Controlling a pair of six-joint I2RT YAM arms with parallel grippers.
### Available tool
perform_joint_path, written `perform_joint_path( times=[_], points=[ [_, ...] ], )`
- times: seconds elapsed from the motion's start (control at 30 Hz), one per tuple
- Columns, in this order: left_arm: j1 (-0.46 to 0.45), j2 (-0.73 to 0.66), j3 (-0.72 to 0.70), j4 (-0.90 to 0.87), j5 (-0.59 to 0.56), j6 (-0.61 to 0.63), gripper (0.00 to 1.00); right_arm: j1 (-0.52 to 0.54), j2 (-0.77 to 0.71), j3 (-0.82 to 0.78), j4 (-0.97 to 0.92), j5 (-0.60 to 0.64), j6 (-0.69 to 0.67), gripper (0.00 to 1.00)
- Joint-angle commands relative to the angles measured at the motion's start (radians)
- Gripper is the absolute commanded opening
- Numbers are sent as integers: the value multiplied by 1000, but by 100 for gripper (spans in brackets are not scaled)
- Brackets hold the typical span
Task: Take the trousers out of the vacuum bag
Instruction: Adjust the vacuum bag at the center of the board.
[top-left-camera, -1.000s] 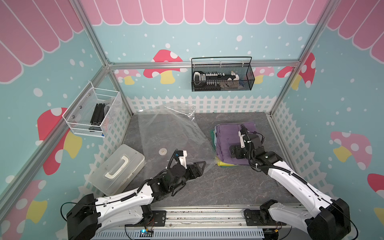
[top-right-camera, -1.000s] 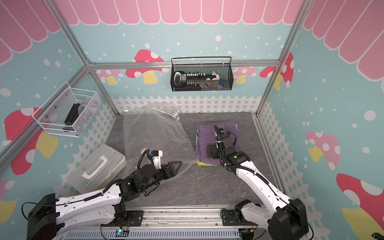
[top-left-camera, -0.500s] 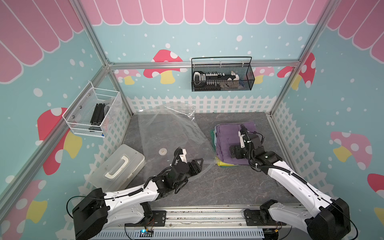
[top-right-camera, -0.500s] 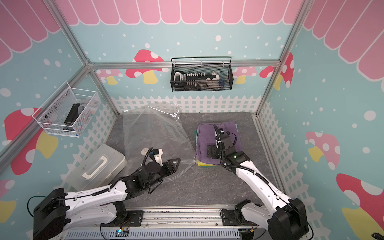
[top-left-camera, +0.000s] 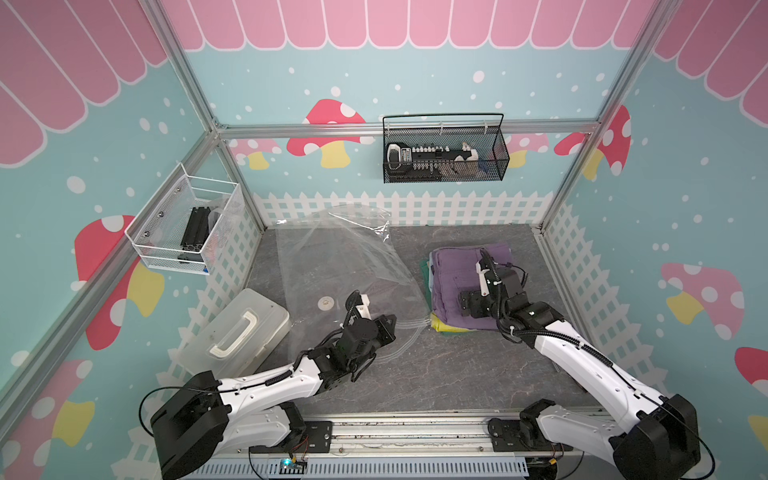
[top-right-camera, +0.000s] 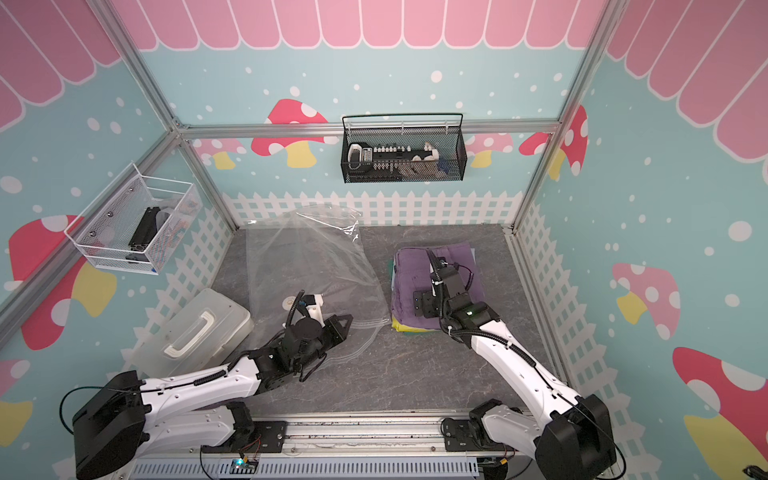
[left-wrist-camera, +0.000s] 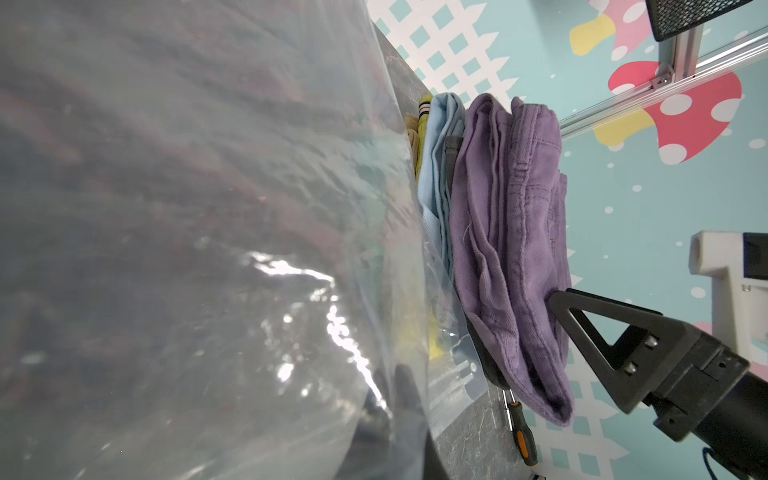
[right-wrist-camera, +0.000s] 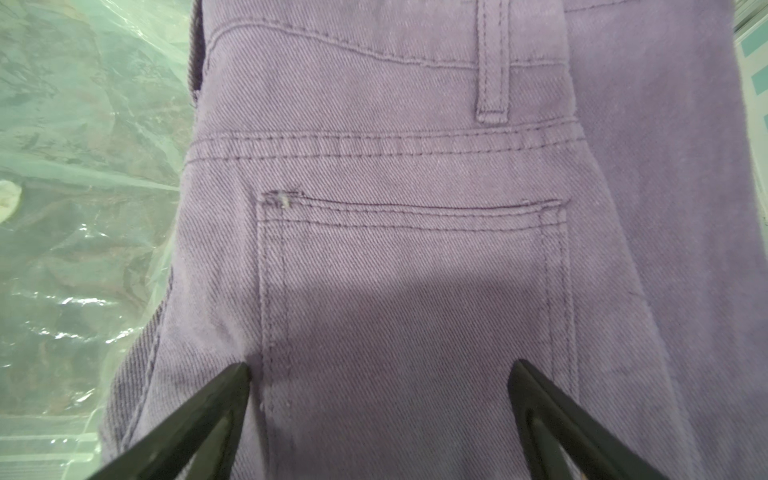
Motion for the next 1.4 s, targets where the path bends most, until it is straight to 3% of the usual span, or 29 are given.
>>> perform_joint_path(
  times=[0.0, 0.73, 1.37],
  points=[
    [13, -36, -6, -31, -3, 13, 0, 3, -7, 25, -12, 13, -13, 99],
    [46, -277, -91, -316, -36, 44, 0, 3, -12, 16, -18, 27, -25, 99],
    [72, -326, -95, -418, -36, 70, 0, 2, -39, 24, -31, 21, -27, 99]
  ],
)
